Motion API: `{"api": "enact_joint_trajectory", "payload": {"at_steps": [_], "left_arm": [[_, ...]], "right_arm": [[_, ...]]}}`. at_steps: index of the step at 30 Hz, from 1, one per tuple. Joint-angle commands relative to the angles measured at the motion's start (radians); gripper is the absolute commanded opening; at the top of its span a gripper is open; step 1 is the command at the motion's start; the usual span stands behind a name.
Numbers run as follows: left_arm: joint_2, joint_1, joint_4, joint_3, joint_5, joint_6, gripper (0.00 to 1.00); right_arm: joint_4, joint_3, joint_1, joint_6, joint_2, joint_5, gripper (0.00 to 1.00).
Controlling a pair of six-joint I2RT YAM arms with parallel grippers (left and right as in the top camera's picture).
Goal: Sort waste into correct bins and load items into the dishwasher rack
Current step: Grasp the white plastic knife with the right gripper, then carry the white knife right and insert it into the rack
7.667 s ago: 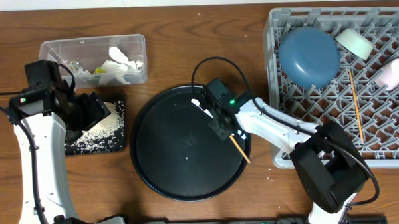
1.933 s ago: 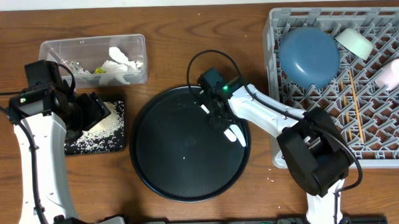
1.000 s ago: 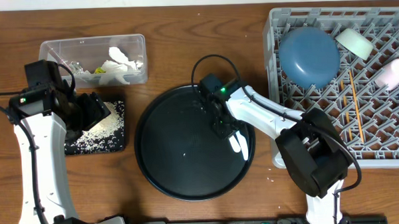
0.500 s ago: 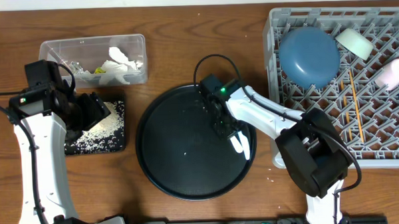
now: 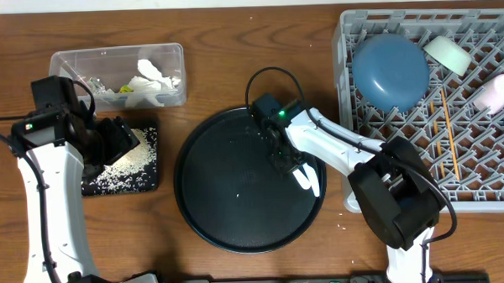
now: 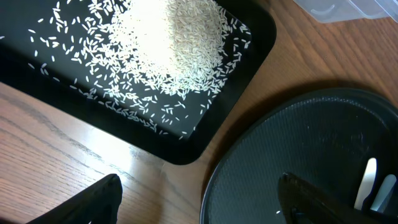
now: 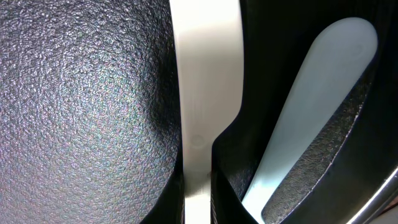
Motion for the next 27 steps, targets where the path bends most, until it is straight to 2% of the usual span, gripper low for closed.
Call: {"api": "enact_joint_trajectory", "payload": {"at_steps": [1,10,27], "left_arm": [[-0.001,0.002,-0.002,-0.006,-0.003,-0.005,0.82],[-0.001,0.002,-0.002,-0.006,-0.003,-0.005,0.81],[-0.001,0.002,-0.002,-0.006,-0.003,-0.005,0.81]], "right_arm": [[0.003,0.018,0.009,0.012,-0.028,-0.017,0.06],[0.016,0.034,0.009,0.012,-0.11,-0.017,0.05],[0.003,0.034,0.002,0.013,-0.163,-0.036,0.03]]}}
